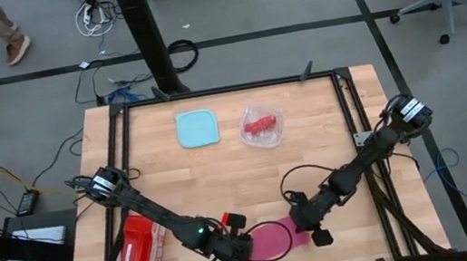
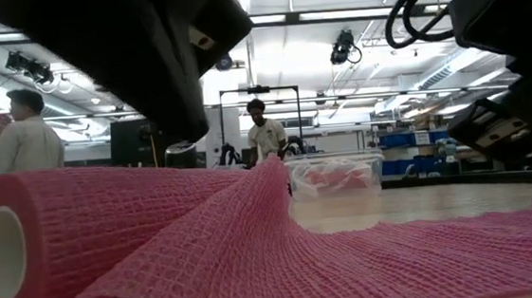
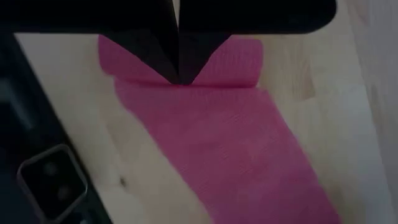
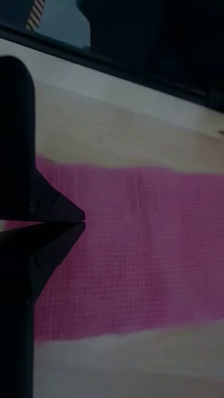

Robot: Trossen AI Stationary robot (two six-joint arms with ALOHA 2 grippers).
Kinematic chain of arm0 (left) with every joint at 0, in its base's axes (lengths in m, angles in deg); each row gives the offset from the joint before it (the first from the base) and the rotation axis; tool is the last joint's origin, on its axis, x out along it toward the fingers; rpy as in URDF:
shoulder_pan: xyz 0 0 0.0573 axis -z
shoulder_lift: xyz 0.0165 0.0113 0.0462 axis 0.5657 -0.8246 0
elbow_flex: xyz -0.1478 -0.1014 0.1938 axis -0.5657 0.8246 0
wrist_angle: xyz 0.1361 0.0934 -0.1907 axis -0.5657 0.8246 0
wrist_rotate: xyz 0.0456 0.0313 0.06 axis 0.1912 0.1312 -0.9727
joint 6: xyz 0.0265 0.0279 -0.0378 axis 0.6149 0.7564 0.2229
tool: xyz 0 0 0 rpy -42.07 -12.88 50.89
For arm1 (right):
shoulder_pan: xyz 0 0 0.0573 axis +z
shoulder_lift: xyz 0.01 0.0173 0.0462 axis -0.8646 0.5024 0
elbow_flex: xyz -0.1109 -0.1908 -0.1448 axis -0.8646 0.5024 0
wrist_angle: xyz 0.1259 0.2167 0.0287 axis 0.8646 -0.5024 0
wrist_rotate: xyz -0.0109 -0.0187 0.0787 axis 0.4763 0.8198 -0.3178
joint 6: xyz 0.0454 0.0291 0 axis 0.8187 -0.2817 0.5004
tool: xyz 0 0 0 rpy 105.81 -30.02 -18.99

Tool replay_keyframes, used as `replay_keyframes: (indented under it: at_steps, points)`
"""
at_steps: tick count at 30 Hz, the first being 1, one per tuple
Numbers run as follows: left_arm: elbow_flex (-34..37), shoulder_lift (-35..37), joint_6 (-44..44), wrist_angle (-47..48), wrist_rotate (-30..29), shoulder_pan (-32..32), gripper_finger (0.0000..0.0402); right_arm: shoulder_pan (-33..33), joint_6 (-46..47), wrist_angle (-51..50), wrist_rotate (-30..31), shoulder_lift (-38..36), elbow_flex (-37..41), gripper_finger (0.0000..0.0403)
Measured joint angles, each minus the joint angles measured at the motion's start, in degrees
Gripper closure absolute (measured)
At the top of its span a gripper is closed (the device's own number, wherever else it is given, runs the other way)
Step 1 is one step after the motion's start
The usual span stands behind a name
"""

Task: Roll bandage
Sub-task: Roll the pink bandage

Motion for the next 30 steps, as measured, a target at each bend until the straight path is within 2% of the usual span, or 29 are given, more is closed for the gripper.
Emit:
replay_keyframes:
  at_steps: [14,30]
  points:
    - [2.79,0.09,1.37,-1.68,0.25,-0.44,0.0401,0.65,8.56,-8.03,0.43,0.13,-0.62,0.0392]
    - [2.86,0.07,1.19,-1.99,-1.72,-0.48,0.0401,3.16,18.53,-10.26,-4.98,0.19,-0.45,0.0392]
